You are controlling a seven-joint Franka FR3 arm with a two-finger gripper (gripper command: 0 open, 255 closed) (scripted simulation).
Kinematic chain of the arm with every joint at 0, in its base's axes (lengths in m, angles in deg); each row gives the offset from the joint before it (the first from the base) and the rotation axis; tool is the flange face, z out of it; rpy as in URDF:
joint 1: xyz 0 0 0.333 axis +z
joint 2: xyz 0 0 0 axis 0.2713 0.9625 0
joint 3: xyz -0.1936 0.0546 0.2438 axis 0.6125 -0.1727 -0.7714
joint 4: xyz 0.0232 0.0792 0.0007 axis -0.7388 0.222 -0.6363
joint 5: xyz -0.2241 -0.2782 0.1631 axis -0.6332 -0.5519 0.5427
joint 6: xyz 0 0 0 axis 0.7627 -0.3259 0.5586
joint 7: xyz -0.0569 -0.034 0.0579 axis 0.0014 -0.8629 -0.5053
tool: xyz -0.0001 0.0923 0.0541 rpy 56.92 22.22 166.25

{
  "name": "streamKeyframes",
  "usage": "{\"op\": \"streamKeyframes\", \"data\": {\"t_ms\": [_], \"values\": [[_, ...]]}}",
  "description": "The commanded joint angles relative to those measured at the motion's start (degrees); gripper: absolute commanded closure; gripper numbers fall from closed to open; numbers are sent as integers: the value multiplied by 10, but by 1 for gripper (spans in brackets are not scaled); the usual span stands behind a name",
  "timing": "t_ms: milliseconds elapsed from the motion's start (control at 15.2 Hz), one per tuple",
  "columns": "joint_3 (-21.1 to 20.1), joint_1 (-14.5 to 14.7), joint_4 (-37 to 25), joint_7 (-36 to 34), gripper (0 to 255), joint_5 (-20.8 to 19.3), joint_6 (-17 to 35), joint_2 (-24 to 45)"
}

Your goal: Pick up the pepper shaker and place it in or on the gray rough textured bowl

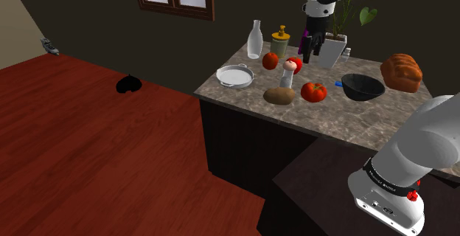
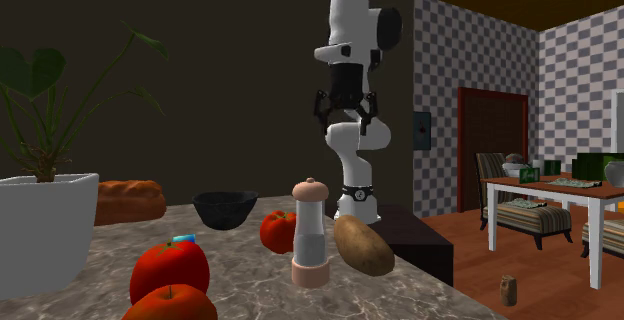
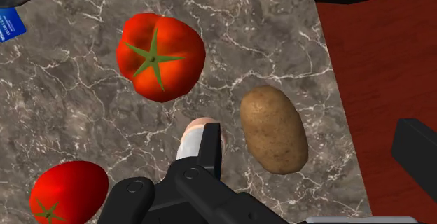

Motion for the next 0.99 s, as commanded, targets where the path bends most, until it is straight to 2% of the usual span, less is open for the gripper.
{"op": "streamKeyframes", "data": {"t_ms": [0, 396, 792, 924], "values": [[8, -1, -23, 11, 0, 4, 24, 44], [30, -9, -114, 52, 0, 25, 70, 173], [39, -25, -227, 91, 0, 57, 88, 299], [39, -26, -216, 92, 0, 58, 103, 303]]}}
